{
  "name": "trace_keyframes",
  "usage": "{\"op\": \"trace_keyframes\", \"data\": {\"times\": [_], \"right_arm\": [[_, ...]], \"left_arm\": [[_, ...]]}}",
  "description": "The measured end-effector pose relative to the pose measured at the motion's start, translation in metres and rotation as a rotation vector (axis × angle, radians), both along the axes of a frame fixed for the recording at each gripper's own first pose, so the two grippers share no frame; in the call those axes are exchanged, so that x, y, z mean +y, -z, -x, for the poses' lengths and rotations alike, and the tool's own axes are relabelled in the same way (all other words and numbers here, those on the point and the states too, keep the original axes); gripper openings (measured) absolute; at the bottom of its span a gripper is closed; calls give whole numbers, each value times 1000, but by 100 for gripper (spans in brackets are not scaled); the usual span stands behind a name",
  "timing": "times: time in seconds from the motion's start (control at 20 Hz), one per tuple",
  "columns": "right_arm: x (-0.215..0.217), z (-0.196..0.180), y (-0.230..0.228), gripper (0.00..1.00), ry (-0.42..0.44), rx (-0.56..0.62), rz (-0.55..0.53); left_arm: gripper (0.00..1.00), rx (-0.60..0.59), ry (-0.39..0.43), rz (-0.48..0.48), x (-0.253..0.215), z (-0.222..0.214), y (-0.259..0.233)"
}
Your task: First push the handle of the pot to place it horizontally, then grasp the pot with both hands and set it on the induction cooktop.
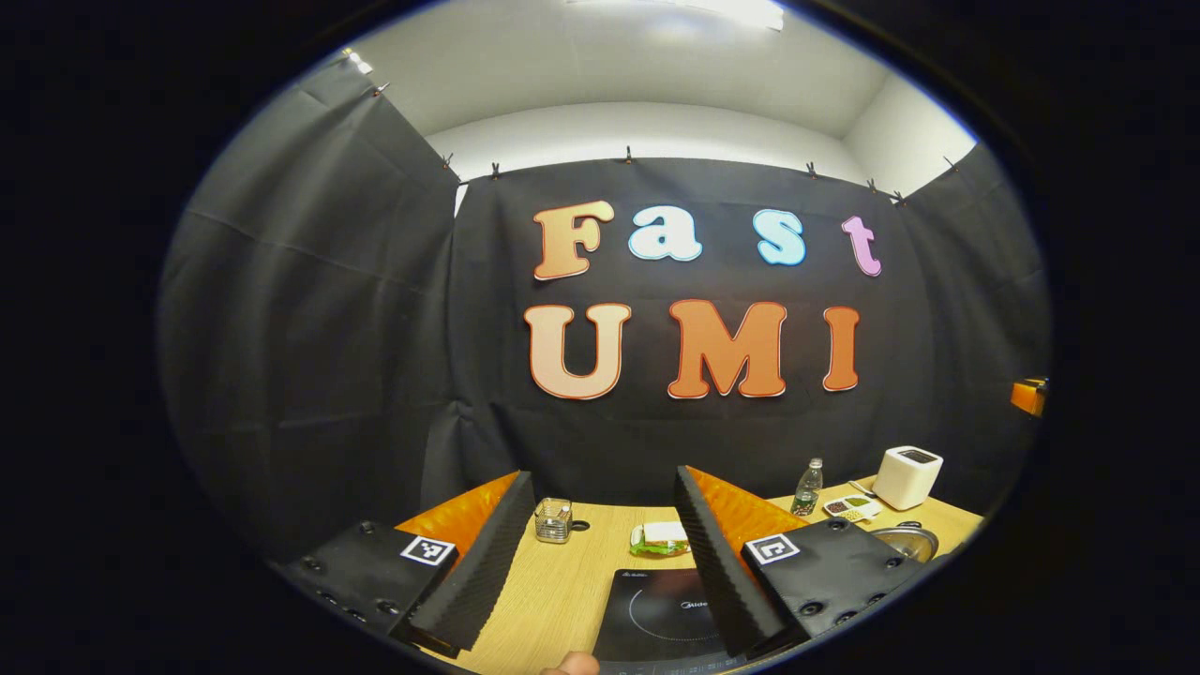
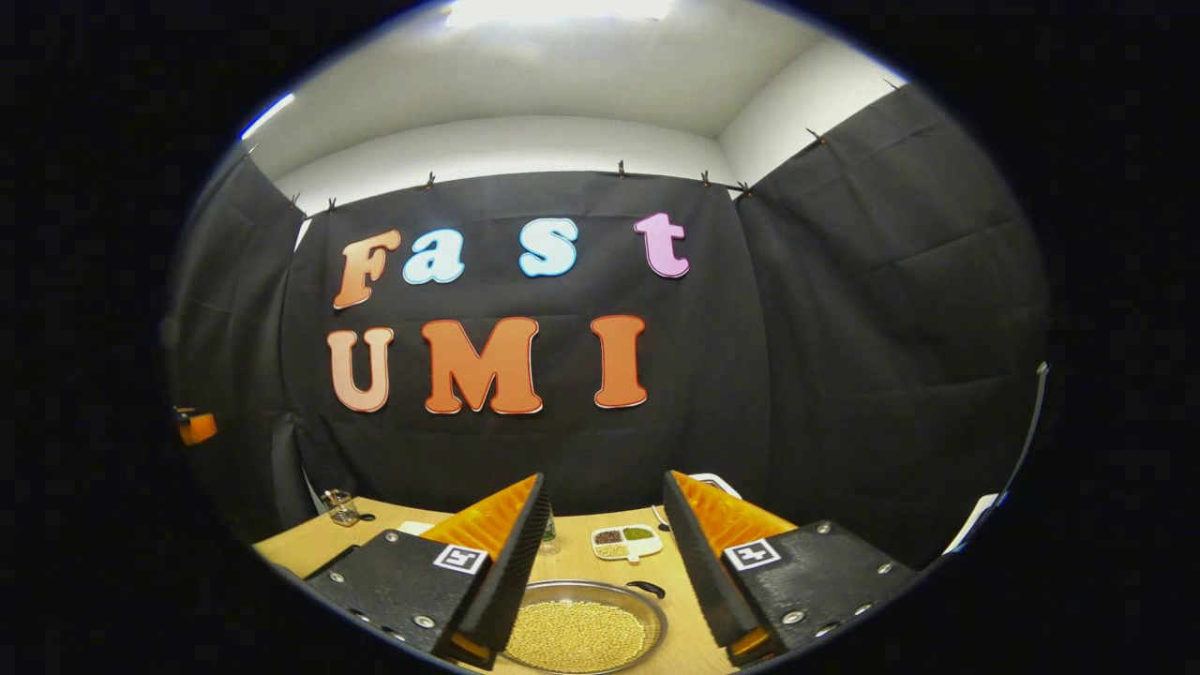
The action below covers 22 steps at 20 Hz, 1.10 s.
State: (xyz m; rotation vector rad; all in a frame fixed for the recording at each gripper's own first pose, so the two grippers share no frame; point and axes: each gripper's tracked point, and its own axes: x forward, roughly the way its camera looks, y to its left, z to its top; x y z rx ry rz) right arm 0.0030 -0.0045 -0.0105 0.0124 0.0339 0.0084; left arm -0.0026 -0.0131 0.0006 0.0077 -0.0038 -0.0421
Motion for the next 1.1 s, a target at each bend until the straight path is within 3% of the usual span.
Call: {"op": "trace_keyframes", "data": {"times": [0.1, 0.15, 0.2, 0.25, 0.35, 0.4, 0.45, 0.7, 1.1], "right_arm": [[7, 1, 3, 63, -15, 7, 10], [10, 3, 6, 48, -24, 15, 6], [11, 2, 9, 48, -30, 22, 3], [12, 2, 13, 34, -32, 31, 3], [17, 1, 23, 24, -44, 56, 4], [20, 2, 29, 24, -55, 73, 3], [23, 3, 36, 14, -69, 91, 0], [37, 3, 69, 0, -115, 176, -18], [56, 12, 131, 0, -170, 315, -15]], "left_arm": [[97, -4, -3, -4, 0, 2, 0], [97, -5, -3, -6, -1, 3, -1], [97, -5, -3, -6, -1, 3, -1], [97, -5, 0, -5, -1, 4, -1], [97, -2, 3, -5, -2, 5, 0], [97, -2, 3, -7, -2, 6, 1], [97, -1, 1, -7, -1, 6, 1], [97, 16, -4, 4, 2, 6, 7], [97, 40, -22, 12, 7, 3, 13]]}}
